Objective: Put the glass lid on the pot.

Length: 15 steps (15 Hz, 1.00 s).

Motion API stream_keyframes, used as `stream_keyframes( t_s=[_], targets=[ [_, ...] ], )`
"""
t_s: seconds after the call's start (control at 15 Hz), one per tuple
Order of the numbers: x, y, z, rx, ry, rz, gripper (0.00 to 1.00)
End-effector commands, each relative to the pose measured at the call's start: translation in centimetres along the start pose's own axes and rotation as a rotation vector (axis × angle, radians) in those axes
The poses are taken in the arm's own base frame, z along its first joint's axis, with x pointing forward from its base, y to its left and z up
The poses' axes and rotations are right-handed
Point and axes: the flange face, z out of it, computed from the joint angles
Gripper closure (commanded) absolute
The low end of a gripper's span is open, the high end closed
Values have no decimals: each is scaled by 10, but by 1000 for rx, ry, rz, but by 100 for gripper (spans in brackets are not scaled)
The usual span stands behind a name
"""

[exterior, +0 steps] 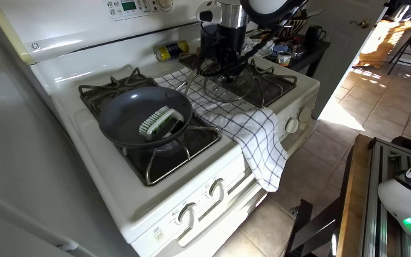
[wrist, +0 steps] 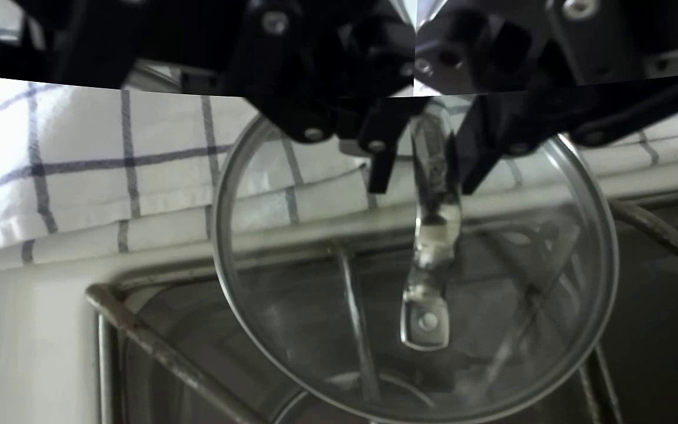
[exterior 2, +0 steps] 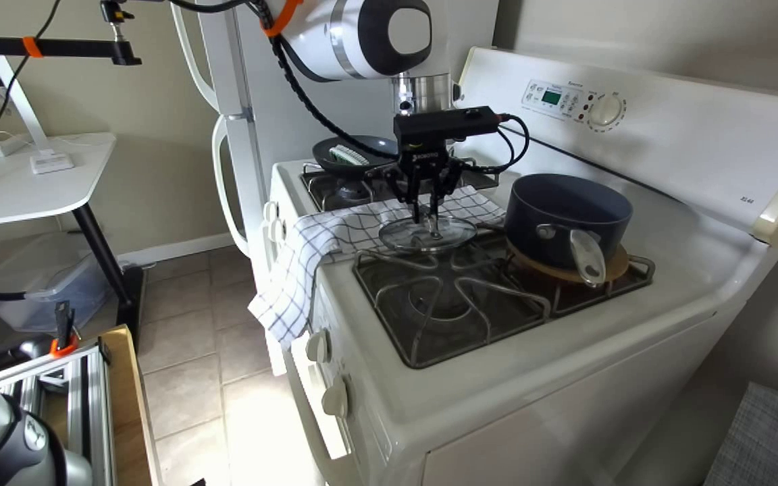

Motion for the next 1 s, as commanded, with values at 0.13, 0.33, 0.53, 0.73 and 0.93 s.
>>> stream_keyframes(
  t_s=[0.13, 0.33, 0.53, 0.73, 0.93],
  targets=[
    [-1, -5, -4, 23, -8, 17, 96],
    [-5, -5, -10, 14, -17, 28, 95],
    [-7, -6, -22, -10, -19, 23, 95],
    [-10, -7, -32, -10, -23, 14, 95],
    [-26, -11, -38, 24, -34, 30, 95]
  ],
)
